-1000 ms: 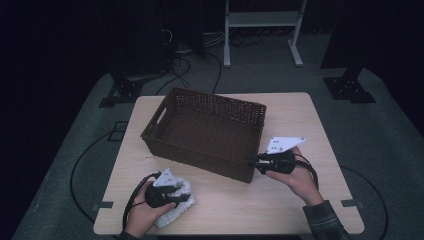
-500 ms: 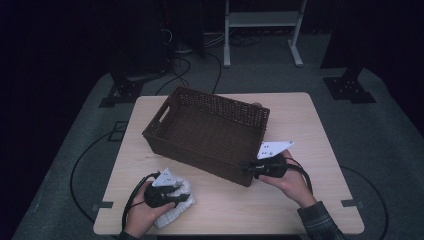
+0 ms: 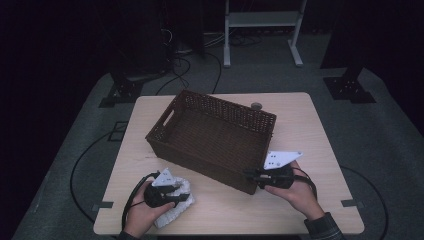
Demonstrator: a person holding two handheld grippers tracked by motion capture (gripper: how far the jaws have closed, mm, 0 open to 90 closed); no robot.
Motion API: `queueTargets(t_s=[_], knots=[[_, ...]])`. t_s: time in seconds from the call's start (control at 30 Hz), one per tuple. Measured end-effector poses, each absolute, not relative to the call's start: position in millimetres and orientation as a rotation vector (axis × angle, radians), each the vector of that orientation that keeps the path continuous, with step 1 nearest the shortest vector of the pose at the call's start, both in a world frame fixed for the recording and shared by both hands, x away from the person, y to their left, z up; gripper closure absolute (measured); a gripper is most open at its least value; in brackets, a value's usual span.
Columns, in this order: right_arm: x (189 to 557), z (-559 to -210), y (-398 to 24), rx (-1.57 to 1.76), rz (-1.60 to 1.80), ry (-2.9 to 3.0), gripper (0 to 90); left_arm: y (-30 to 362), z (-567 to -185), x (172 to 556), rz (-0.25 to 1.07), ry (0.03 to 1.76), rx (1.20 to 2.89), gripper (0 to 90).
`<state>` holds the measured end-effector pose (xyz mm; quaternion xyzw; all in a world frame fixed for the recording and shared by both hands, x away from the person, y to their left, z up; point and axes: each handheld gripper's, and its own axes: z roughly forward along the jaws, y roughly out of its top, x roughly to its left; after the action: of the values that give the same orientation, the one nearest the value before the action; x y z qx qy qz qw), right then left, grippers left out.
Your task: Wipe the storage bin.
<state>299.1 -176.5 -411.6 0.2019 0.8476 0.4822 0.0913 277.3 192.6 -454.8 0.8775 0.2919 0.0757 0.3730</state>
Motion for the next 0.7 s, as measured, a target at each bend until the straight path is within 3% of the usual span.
queueTargets(t_s=[0.33,0.7], knots=[[287,-404,-205,0.724,1.487,2.373,47.6,193,-456,278,0.189,0.751,2.252,67.8],[274,-424,-236,0.857,1.443,2.330,36.4,192,-457,279,0.187,0.751,2.252,67.8]])
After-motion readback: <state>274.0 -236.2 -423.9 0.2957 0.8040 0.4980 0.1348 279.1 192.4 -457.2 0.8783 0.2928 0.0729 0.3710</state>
